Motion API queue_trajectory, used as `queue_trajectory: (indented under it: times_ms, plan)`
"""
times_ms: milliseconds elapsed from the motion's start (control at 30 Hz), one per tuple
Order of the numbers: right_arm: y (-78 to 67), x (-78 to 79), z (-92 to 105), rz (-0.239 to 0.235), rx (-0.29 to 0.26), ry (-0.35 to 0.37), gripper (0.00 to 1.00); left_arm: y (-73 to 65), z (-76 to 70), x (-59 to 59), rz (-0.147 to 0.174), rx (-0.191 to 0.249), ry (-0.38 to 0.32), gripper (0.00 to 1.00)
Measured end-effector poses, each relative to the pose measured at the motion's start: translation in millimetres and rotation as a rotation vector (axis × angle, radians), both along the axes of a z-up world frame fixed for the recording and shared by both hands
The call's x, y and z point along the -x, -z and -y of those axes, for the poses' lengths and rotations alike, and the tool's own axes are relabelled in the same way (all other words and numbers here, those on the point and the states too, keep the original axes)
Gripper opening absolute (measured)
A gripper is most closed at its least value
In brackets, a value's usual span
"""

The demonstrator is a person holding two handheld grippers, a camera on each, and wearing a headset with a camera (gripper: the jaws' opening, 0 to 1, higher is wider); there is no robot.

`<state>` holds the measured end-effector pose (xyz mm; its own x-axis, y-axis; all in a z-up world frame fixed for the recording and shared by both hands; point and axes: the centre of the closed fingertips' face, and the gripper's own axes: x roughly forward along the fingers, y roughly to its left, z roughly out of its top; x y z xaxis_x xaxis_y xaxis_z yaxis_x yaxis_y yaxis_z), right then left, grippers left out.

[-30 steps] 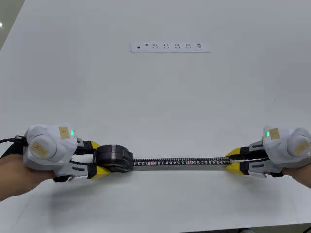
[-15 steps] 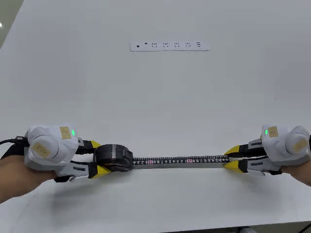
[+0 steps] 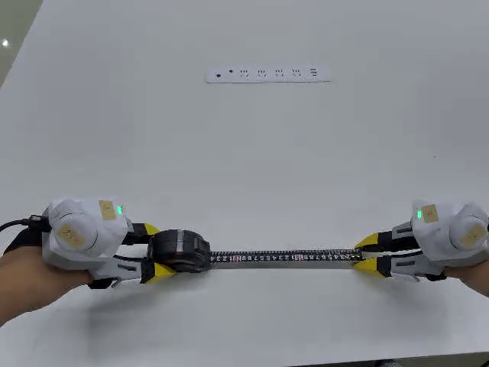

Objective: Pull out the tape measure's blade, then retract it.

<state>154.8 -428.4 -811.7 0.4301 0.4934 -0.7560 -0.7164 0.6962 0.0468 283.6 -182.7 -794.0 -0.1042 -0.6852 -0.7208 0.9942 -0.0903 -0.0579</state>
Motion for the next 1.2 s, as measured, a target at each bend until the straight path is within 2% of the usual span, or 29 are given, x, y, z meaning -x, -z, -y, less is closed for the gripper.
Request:
queue_trajectory:
  times_ms: [200, 267, 300, 400, 467, 600, 733, 933, 1033, 1100, 1167, 1200]
  plan:
    - [0.1, 1.6, 1.9, 0.007, 0.006, -0.01, 0.14, -0.4, -1.9, -0.6, -0.014, 0.015, -0.028, 0.31]
    - [-0.7, 2.0, 0.9, 0.01, 0.0, -0.008, 0.15, -5.2, -0.9, 0.2, -0.059, 0.046, -0.068, 0.32]
    - [-1.0, 2.2, 0.7, 0.01, 0.0, -0.009, 0.15, -6.8, -1.1, -0.5, -0.062, 0.052, -0.073, 0.32]
    - [-2.3, 1.0, 1.5, 0.018, -0.005, -0.006, 0.18, -7.7, -3.7, -3.2, -0.036, 0.052, -0.073, 0.35]
    - [-2.4, -0.1, 1.9, 0.02, -0.004, -0.003, 0.2, -9.2, -3.9, -3.5, -0.044, 0.057, -0.08, 0.37]
    - [-3.7, -2.0, 2.5, 0.028, -0.003, 0.003, 0.24, -14.2, -2.3, -2.9, -0.035, 0.074, -0.082, 0.41]
    - [-6.2, -3.8, 2.6, 0.04, -0.005, 0.012, 0.32, -12.0, -4.3, -2.5, -0.039, 0.062, -0.093, 0.47]
    - [-7.6, -5.3, 6.5, 0.054, 0.011, 0.035, 0.4, -18.0, -4.8, -2.4, -0.035, 0.074, -0.117, 0.51]
    - [-10.1, -6.0, 5.2, 0.061, 0.005, 0.049, 0.42, -21.2, -5.1, -0.9, -0.045, 0.086, -0.128, 0.52]
    - [-11.9, -7.0, 4.5, 0.068, 0.005, 0.065, 0.44, -21.9, -6.2, -0.9, -0.034, 0.087, -0.134, 0.54]
    - [-14.4, -7.7, 2.4, 0.078, -0.005, 0.077, 0.47, -24.4, -6.3, 1.0, -0.041, 0.097, -0.141, 0.55]
    - [-14.8, -7.3, 1.7, 0.078, -0.006, 0.08, 0.48, -24.6, -6.7, 0.6, -0.034, 0.096, -0.145, 0.56]
